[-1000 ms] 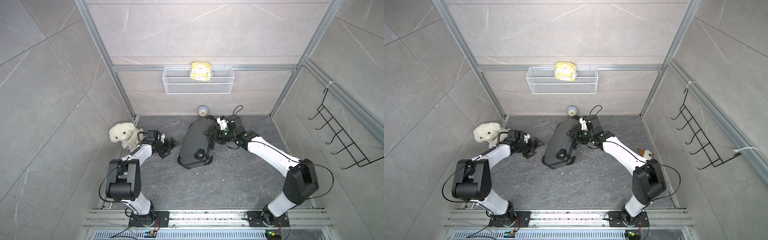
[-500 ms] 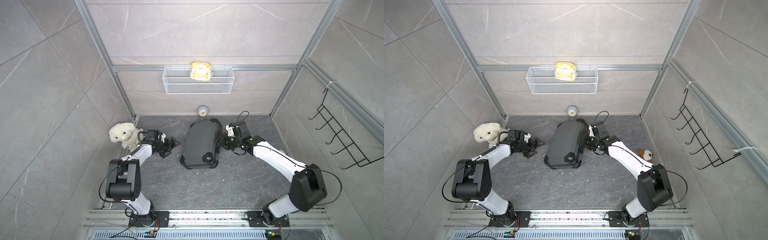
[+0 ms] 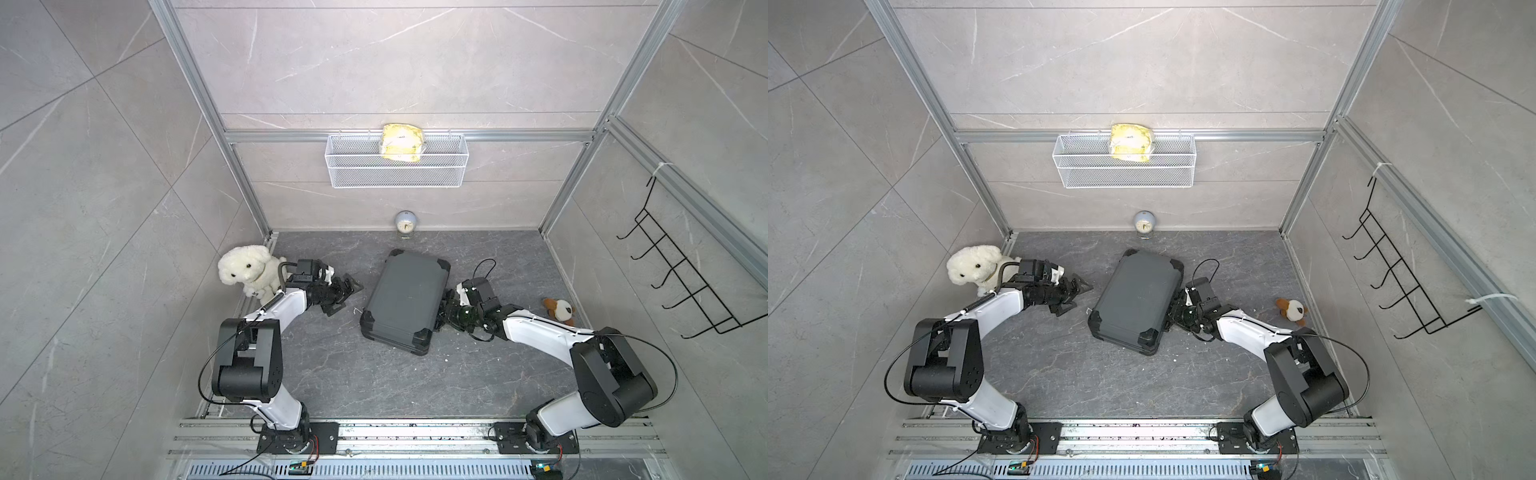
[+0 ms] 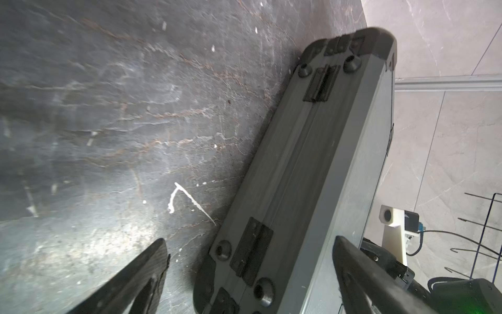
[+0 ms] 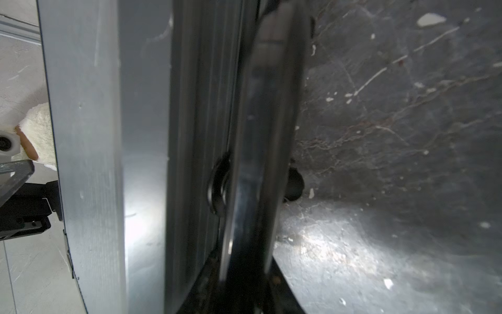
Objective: Open the poker set cases
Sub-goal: Place the poker set case at the center of the board.
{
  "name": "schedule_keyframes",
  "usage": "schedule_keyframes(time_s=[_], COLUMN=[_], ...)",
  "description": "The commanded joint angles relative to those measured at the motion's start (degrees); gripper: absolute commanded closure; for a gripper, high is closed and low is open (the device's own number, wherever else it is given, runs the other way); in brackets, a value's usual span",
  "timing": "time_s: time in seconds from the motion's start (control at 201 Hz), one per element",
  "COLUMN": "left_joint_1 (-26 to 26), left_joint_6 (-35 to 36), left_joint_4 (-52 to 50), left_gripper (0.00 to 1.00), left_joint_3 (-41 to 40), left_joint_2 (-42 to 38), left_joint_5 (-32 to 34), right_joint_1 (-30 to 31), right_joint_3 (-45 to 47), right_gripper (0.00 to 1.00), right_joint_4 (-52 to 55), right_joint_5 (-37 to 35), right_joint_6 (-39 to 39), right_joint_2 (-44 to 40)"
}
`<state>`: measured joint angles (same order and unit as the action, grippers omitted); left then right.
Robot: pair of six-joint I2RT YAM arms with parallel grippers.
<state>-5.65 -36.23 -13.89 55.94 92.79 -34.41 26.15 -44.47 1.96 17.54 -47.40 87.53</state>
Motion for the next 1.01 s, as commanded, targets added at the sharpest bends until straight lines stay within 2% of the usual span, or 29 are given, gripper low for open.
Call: schedule_keyframes(time_s=[0.0,0.035,0.075,0.144,0.179,0.299,0.378,0.453,0.592,0.771,0.901,1.0], left_joint_1=[-0.9,-1.1,-1.3,-2.1,-2.9,-7.7,-12.9,-16.5,-22.4,-29.2,-32.7,-33.1], left_joint_6=[-1.2,-1.4,-1.8,-2.3,-3.2,-8.0,-11.9,-16.1,-22.4,-26.8,-27.3,-28.4], left_joint_4=[0.0,-1.1,-2.9,-6.5,-8.1,-8.7,-8.3,-6.5,0.3,9.1,10.7,13.8], left_gripper=[0.05,0.05,0.05,0.05,0.05,0.05,0.05,0.04,0.03,0.01,0.01,0.01], left_joint_3=[-0.9,-1.1,-1.4,-2.4,-3.2,-7.9,-11.3,-14.2,-19.1,-21.7,-21.7,-23.4], left_joint_2=[-3.7,-4.8,-6.5,-10.8,-13.3,-20.5,-24.5,-26.6,-29.0,-27.0,-25.0,-24.8], left_joint_5=[1.9,3.5,5.9,11.8,14.8,22.0,26.3,27.0,27.3,28.6,31.3,31.8], right_joint_1=[1.3,1.1,1.0,0.3,-0.2,-2.0,-3.6,-4.4,-6.2,-8.5,-9.6,-10.3], right_joint_3=[0.2,0.1,-0.5,-1.1,-1.4,-2.3,-4.7,-7.9,-14.9,-36.3,-50.1,-57.9], right_gripper=[0.70,0.68,0.61,0.37,0.29,0.15,0.11,0.07,0.01,0.00,0.00,0.00], right_joint_4=[-9.6,-8.5,-5.7,1.1,4.9,13.5,17.5,20.1,16.5,14.4,17.2,20.2], right_joint_5=[3.8,3.4,2.7,0.1,-2.0,-8.4,-11.3,-13.8,-9.8,1.0,4.3,5.9], right_joint_6=[1.0,1.1,1.6,3.3,4.5,9.1,11.9,13.8,17.0,19.0,20.6,22.1], right_joint_2=[-0.4,-0.7,-1.0,-2.6,-3.6,-7.0,-7.5,-6.8,-2.8,15.9,27.5,33.8])
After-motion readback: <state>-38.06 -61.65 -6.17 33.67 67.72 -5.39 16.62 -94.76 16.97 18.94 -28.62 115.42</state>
